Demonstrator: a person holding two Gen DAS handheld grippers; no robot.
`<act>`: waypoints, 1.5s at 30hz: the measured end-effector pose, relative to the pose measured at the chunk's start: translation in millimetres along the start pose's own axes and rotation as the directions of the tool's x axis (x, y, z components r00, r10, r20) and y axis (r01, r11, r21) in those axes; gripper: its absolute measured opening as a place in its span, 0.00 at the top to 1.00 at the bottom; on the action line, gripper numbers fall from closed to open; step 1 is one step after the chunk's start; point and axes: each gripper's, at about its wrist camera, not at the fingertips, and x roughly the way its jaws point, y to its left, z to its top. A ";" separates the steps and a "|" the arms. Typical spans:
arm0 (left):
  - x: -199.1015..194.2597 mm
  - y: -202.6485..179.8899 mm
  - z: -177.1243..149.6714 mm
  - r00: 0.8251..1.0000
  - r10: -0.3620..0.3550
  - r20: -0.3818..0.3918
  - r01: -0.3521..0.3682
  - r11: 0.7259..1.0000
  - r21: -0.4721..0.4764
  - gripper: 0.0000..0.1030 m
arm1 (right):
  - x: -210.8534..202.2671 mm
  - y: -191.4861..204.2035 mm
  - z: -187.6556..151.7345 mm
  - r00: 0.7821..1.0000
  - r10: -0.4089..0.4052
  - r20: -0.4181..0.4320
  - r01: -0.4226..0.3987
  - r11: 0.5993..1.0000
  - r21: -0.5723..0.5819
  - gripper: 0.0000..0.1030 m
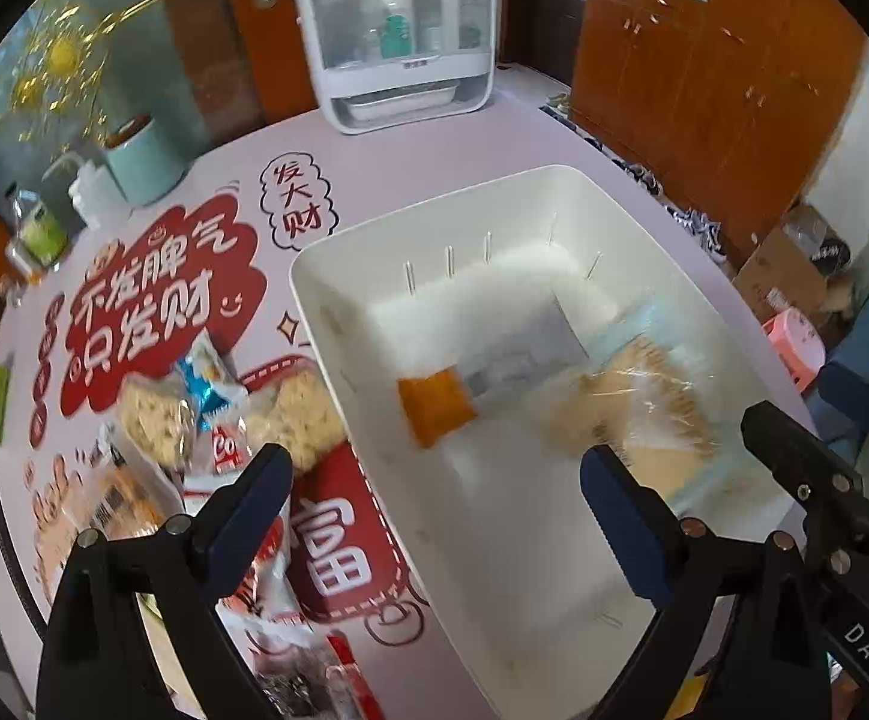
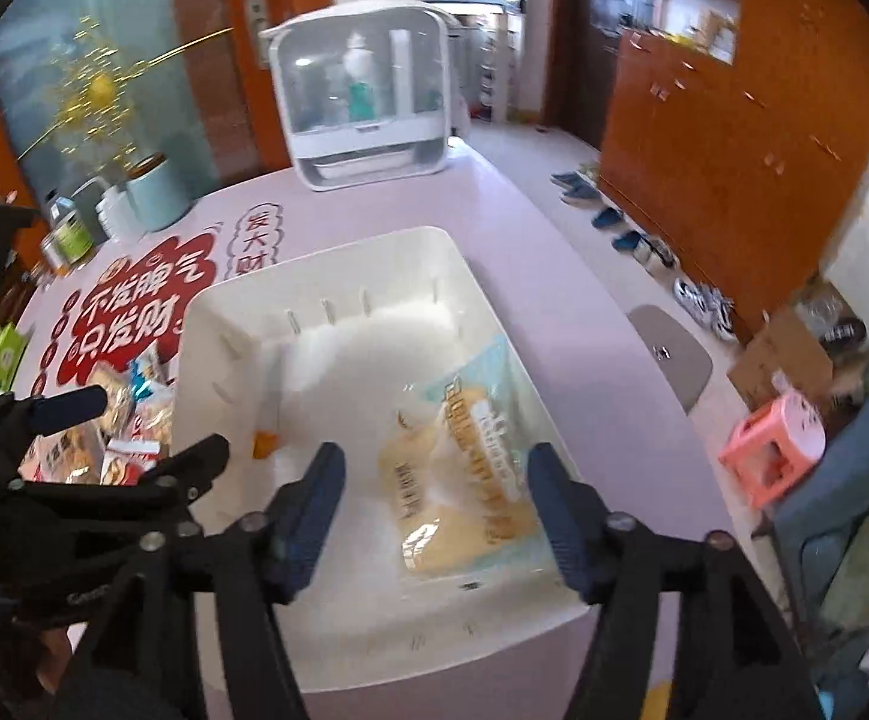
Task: Organize snacks
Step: 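Carry both snacks over the white tray and open both tools to drop them, then move both tools back to the snack pile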
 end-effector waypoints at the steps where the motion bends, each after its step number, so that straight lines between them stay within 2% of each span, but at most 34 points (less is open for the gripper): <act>1: -3.3 4.0 -1.0 1.000 -0.002 0.010 0.002 1.000 -0.009 0.07 | -1.3 0.2 0.2 1.000 0.007 0.002 -0.007 1.000 0.000 0.36; 6: -33.3 15.3 -10.5 0.995 0.026 0.092 -0.023 0.999 -0.033 0.07 | -8.4 2.7 1.6 0.998 0.054 -0.010 -0.054 0.998 0.017 0.36; 9: -49.3 27.3 -15.3 0.993 0.016 0.115 -0.011 0.999 -0.049 0.07 | -16.6 9.0 2.1 0.996 0.085 -0.007 -0.085 0.996 0.017 0.36; 14: -81.7 57.3 -32.4 0.987 0.030 0.160 -0.014 0.995 -0.101 0.07 | -37.6 21.0 -3.7 0.995 0.090 0.043 -0.091 0.996 0.006 0.36; 20: -129.3 103.5 -60.3 0.972 0.099 0.215 -0.074 0.990 -0.121 0.07 | -63.0 27.9 -9.9 0.992 0.067 0.112 -0.076 0.994 0.079 0.36; 26: -173.4 160.7 -85.9 0.947 0.186 0.261 -0.138 0.972 -0.190 0.07 | -89.4 57.9 -9.9 0.983 0.072 0.171 -0.085 0.994 0.066 0.36; 30: -190.4 205.1 -105.7 0.944 0.219 0.248 -0.152 0.953 -0.260 0.07 | -102.4 94.0 -11.9 0.973 0.119 0.197 -0.124 0.992 0.010 0.36; 36: -196.0 254.9 -132.4 0.955 0.216 0.202 -0.144 0.936 -0.320 0.07 | -104.5 150.6 -18.8 0.969 0.201 0.144 -0.191 0.978 -0.082 0.36; 41: -179.7 279.8 -150.8 0.970 0.196 0.142 -0.139 0.932 -0.334 0.07 | -91.1 186.4 -35.2 0.973 0.215 0.084 -0.202 0.969 -0.140 0.36; 45: -145.1 291.4 -161.8 0.986 0.150 0.068 -0.119 0.935 -0.334 0.07 | -67.4 207.2 -55.9 0.972 0.236 0.000 -0.233 0.961 -0.151 0.36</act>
